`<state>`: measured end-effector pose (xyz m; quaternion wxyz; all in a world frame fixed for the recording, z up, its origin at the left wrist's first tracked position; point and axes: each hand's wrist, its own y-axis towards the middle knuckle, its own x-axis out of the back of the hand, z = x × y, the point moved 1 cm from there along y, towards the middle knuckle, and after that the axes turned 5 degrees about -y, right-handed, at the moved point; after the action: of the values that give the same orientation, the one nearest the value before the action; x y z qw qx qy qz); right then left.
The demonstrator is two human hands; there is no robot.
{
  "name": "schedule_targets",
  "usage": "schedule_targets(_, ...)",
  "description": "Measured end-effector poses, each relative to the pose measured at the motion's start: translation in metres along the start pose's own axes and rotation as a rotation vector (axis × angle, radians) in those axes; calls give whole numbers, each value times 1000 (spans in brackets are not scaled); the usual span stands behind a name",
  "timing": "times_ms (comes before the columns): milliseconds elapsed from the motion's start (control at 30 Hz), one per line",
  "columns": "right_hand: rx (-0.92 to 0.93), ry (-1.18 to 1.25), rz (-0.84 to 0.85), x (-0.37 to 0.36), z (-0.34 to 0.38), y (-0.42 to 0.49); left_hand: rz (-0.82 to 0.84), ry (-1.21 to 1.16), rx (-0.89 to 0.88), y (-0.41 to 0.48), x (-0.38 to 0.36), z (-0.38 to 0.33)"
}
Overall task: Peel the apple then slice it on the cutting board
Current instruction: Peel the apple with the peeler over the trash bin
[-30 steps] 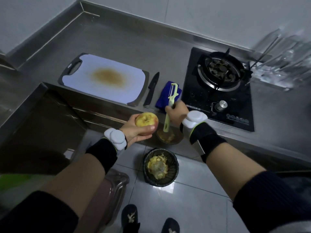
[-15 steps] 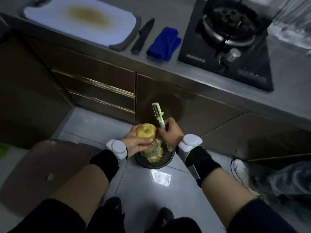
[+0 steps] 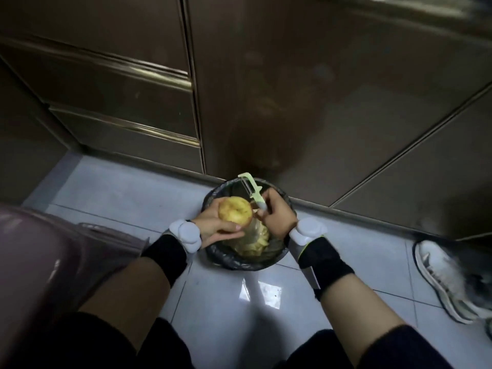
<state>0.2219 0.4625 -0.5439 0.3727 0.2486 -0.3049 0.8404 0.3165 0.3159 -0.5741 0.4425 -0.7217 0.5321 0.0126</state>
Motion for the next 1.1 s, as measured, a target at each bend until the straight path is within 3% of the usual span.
schedule_targets(333,86,-7,10,-18,-37,12,12,405,-119,35,19,11)
schedule_targets(433,90,-108,24,-19,-41,1,29,504,-119,30,18,16)
schedule_targets(600,202,-378,55,-17,-31,-13,86,309,-40,29,17,25)
schedule_targets(833,216,-614,49,-21,-18,-23,67,239,-42,26,20,23)
schedule_targets(1100,22,-645,7,-21,-20,-15,70,320,-9,19,18,33)
